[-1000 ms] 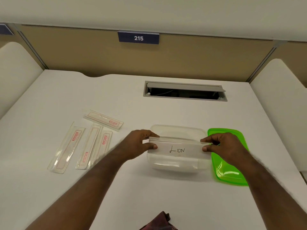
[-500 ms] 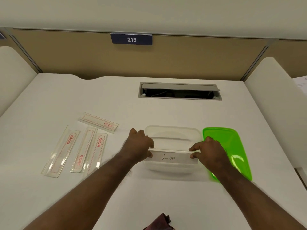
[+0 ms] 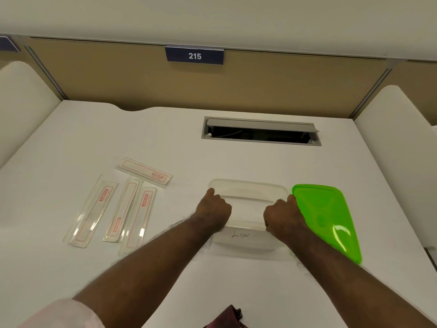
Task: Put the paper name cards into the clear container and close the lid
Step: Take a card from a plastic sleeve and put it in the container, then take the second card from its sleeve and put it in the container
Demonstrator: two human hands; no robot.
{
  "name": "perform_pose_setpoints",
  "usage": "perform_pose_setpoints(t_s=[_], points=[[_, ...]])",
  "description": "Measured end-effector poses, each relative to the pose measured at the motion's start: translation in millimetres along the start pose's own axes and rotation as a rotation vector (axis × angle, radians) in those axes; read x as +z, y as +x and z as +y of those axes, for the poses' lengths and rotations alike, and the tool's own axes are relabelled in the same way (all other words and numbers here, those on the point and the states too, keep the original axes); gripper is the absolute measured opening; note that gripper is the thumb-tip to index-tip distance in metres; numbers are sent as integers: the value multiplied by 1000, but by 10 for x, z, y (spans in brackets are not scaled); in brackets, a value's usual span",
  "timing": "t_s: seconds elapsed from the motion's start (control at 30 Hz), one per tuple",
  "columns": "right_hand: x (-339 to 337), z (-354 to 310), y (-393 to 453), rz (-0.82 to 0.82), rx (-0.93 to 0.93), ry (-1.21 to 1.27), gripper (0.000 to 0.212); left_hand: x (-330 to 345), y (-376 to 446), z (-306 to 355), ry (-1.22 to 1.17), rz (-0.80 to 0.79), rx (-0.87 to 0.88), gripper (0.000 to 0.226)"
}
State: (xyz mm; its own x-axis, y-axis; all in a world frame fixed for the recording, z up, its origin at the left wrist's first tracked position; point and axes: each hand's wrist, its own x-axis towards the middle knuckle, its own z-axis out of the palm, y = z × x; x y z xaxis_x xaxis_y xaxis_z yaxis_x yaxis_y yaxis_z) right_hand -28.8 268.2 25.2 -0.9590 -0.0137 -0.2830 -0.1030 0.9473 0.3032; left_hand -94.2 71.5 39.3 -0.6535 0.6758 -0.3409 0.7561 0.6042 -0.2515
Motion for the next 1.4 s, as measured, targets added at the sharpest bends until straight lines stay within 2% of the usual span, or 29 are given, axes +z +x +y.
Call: perform_pose_setpoints(t_s=[0.17, 0.27, 0.33, 0.43, 0.53, 0.63, 0.73, 0.87, 0.97, 1.03, 1.13, 1.23, 1.3, 1.4], points=[[-12, -54, 15, -19, 5, -1, 7, -8, -7, 39, 4, -47, 6, 9], [-35, -58, 21, -20, 33, 34, 15, 0, -23, 15, -25, -14, 6, 8], [-128, -65, 40, -7, 63, 123, 24, -22, -67, -16, -82, 102, -6, 20], [-405, -111, 81, 99, 89, 304, 25, -55, -187, -127, -258, 368, -107, 29], [-704, -232, 108, 228, 54, 449, 23, 2, -388, -332, -513, 587, -279, 22], [-972, -473, 167, 275, -31, 571, 23, 192, -663, -593, -596, 683, -474, 15], [-1170, -848, 256, 310, -145, 646, 24, 480, -958, -844, -642, 662, -672, 20], [-1267, -1487, 363, 309, -287, 712, 26, 878, -1345, -1094, -772, 558, -910, 24], [-1201, -1979, 437, 203, -351, 724, 34, 1124, -1586, -1164, -913, 460, -1009, 27], [-1102, -2285, 454, 71, -375, 731, 41, 1233, -1699, -1152, -1024, 409, -1056, 31], [-949, -2682, 463, -183, -342, 775, 53, 1313, -1805, -1072, -1129, 342, -1094, 36], [-847, -2946, 499, -389, -283, 892, 60, 1305, -1869, -993, -1130, 313, -1047, 37], [-832, -3029, 532, -453, -241, 977, 61, 1285, -1882, -983, -1144, 272, -1023, 37], [-861, -3070, 549, -465, -190, 1113, 53, 1269, -1869, -1008, -1224, 207, -997, 38]])
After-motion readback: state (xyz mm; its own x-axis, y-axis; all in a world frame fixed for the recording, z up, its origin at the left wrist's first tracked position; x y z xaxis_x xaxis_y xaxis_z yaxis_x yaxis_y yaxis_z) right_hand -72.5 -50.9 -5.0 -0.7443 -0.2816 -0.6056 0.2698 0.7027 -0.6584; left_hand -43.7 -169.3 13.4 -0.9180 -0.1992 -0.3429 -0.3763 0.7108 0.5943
